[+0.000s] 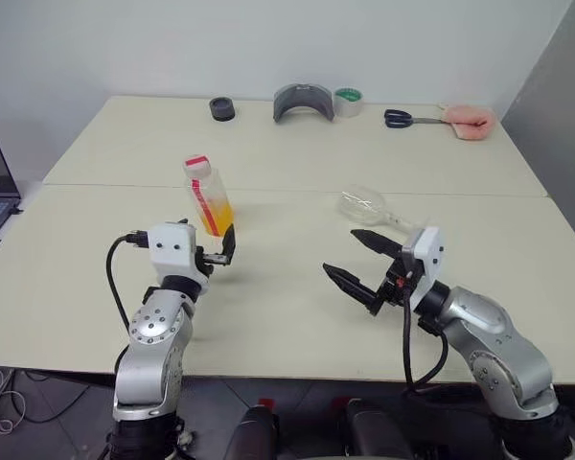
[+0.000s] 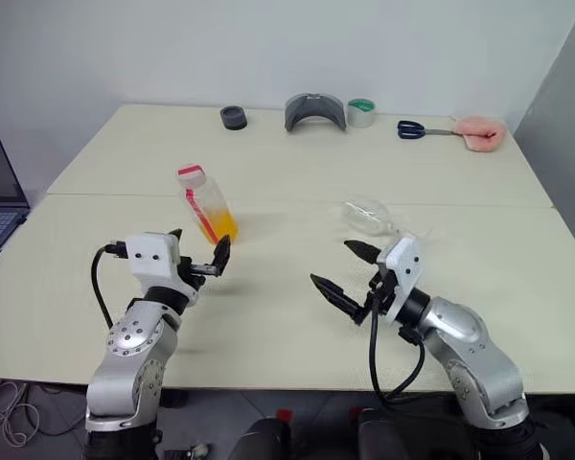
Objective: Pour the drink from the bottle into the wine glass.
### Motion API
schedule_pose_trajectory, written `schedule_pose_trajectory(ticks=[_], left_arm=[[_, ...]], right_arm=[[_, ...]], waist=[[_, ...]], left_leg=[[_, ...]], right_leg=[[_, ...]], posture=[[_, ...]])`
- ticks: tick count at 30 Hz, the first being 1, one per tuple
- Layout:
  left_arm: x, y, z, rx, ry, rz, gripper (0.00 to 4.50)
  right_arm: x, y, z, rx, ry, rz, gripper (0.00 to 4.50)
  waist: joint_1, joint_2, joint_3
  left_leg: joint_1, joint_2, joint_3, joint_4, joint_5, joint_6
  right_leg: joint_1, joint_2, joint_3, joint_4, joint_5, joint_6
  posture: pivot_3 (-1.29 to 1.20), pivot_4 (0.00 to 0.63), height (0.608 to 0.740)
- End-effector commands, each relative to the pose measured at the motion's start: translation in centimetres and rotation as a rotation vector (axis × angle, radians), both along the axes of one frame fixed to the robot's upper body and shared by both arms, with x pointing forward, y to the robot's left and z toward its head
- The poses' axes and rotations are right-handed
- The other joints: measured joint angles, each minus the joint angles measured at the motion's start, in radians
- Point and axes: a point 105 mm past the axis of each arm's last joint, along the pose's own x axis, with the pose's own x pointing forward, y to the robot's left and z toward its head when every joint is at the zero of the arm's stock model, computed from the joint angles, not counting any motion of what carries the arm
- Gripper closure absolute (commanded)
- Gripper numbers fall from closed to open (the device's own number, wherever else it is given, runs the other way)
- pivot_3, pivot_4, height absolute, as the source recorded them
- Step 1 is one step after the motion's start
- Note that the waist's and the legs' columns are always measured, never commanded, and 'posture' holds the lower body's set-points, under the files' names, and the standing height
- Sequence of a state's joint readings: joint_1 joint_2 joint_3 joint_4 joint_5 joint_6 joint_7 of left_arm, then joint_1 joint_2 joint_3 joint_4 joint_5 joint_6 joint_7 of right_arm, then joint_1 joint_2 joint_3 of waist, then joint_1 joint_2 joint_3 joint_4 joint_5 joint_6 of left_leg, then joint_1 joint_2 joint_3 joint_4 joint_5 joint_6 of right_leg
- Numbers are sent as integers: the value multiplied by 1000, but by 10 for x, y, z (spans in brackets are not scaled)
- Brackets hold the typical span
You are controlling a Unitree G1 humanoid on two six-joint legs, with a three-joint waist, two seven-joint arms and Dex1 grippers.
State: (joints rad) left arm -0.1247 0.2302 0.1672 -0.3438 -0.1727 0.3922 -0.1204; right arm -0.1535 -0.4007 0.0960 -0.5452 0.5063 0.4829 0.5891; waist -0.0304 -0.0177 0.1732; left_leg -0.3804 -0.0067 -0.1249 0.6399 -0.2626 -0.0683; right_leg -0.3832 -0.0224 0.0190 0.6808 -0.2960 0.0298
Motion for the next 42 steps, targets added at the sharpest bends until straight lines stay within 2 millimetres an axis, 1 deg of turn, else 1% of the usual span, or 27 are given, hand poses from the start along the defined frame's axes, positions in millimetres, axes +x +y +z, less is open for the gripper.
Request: schedule_pose_trajectory(ticks=[1, 6, 11, 16, 26, 33, 42], left_arm=[[5, 11, 9, -6, -32, 22, 23], [17, 19, 17, 5, -40, 9, 23], [30, 16, 25, 25, -46, -55, 23], [41, 17, 31, 17, -48, -52, 23], [65, 15, 45, 20, -60, -83, 23], [78, 8, 49, 25, -59, -130, 23], [89, 7, 51, 35, -55, -123, 23]], right_arm=[[-2, 3, 13, 2, -35, 43, 0], [0, 5, 15, -3, -41, 48, 0], [0, 10, 19, -7, -66, 55, 0], [1, 14, 26, -4, -85, 61, 0], [5, 17, 32, -6, -102, 75, 0], [5, 19, 34, -5, -104, 83, 0], [5, 19, 33, -6, -104, 72, 0]], waist=[[0, 0, 0], [1, 0, 0], [1, 0, 0], [0, 0, 0], [0, 0, 0], [0, -1, 0], [0, -1, 0]], left_leg=[[0, 0, 0, 0, 0, 0], [-1, 0, -1, 0, 0, 0], [-1, 0, -1, 0, 0, 0], [-1, 0, -1, 0, 0, 0], [-1, 0, -2, 0, 0, 0], [-1, -1, -2, 0, 0, -1], [-1, 0, -2, 1, 0, -1]], right_leg=[[0, 0, 0, 0, 0, 0], [0, 0, -1, 0, 0, 0], [0, 0, -1, 0, 0, 0], [0, 0, -1, 0, 0, 0], [0, 0, -2, 0, 0, 0], [0, 0, -2, 0, 0, 0], [-1, 0, -2, 0, 0, 0]], posture=[[0, 150, 740], [0, 150, 740], [0, 150, 740], [0, 150, 740], [0, 150, 740], [0, 150, 740], [0, 150, 740]])
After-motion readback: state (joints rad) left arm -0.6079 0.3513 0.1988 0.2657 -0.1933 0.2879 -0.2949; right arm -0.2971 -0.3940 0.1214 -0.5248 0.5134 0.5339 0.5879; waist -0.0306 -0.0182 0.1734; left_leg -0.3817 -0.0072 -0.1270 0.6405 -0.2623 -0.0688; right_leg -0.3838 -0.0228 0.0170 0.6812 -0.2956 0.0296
